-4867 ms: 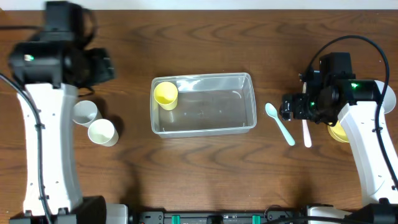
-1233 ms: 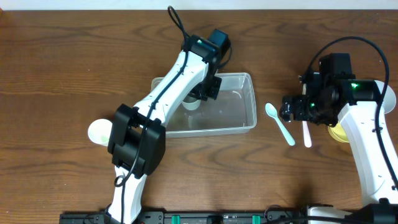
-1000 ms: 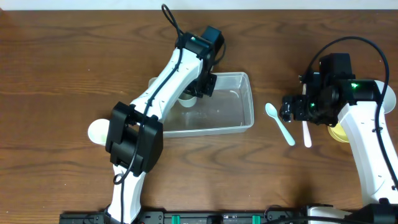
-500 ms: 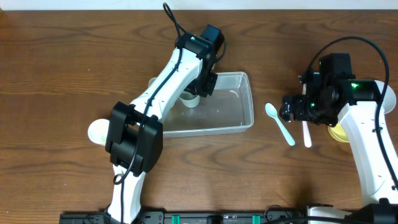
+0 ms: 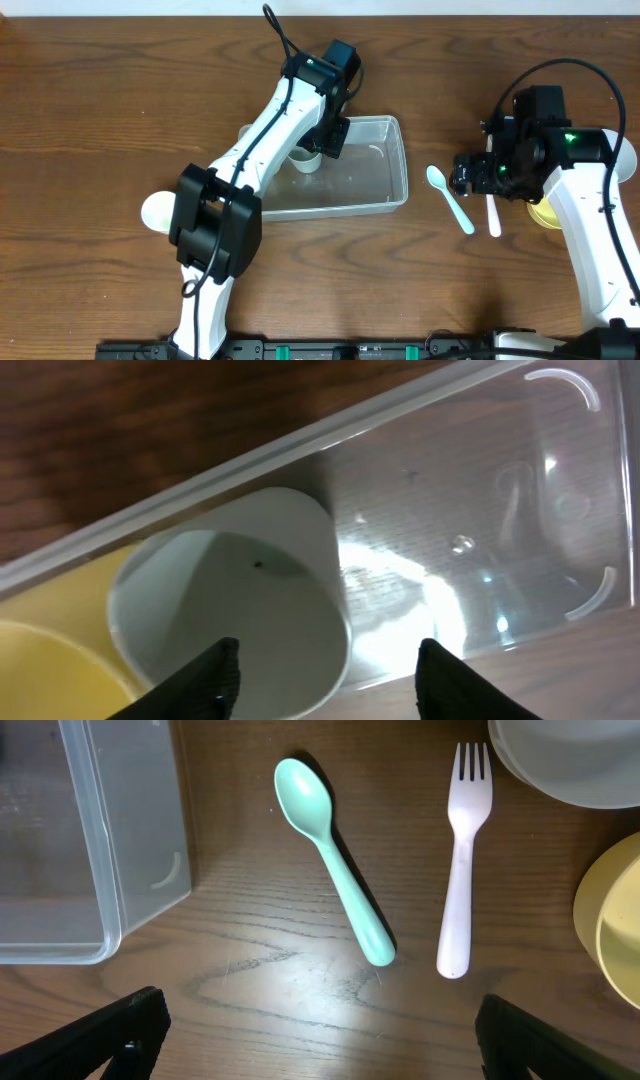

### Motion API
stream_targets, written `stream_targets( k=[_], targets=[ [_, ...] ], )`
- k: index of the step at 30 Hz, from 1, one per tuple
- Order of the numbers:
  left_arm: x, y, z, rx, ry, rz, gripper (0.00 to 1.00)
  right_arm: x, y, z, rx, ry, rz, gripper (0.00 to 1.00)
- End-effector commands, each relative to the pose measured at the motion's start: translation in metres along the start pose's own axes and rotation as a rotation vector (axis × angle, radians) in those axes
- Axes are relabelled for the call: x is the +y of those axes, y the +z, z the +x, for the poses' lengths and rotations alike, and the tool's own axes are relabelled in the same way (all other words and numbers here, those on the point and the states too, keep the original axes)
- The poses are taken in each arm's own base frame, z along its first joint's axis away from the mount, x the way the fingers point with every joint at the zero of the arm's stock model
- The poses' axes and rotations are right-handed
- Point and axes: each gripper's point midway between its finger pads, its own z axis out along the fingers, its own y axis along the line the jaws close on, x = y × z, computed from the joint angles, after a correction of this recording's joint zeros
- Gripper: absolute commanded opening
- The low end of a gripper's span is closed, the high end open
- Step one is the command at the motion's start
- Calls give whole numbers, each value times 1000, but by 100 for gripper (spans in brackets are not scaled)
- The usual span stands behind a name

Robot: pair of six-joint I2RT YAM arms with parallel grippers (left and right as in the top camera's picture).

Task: Pack container
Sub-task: 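Place the grey cup in the container beside the yellow cup, then return the left gripper and grasp the white cup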

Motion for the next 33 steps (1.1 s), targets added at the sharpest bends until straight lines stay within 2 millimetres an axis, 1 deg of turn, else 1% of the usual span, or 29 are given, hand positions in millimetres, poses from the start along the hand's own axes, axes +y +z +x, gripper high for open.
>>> stream_targets(
  k=[1, 3, 4, 5, 6, 7, 8, 10, 12, 15, 18, 20, 23, 28, 33],
  targets=[
    [19, -64, -2, -150, -5, -67, 62, -2, -4, -5, -14, -11, 4, 99],
    [32, -94, 6, -203, -23, -112, 64, -2, -4, -5, -14, -11, 4, 99],
    [42, -110, 12, -230, -70, -137, 65, -2, -4, -5, -14, -11, 4, 99],
    [54, -126, 18, -258, -135, -155, 67, -2, -4, -5, -14, -12, 4, 99],
    [64, -137, 25, -276, -190, -162, 68, -2, -4, -5, -14, -11, 4, 99],
    [79, -154, 36, -299, -275, -159, 68, -2, -4, -5, -13, -11, 4, 99],
    [91, -163, 44, -309, -337, -158, 68, -2, -4, -5, -12, -11, 5, 99],
    [121, -180, 65, -325, -479, -165, 68, -2, -4, -4, -11, -11, 4, 99],
    [148, -191, 85, -326, -600, -164, 69, -2, -4, -4, -12, -11, 4, 99],
    [177, -195, 111, -299, -708, -167, 69, -2, -4, -4, -12, -11, 4, 99],
    [196, -183, 133, -231, -792, -168, 69, -2, -4, -5, -12, -11, 4, 99],
    [201, -169, 142, -180, -823, -152, 70, -2, -4, -5, -12, -11, 4, 99],
    [204, -140, 154, -98, -852, -141, 69, -2, -4, -5, -12, -11, 4, 99],
    [198, -85, 166, 0, -865, -105, 69, -2, -4, -4, -11, -11, 4, 99],
    [193, -40, 180, 59, -864, -105, 69, -2, -4, -4, -11, -11, 4, 99]
  ],
)
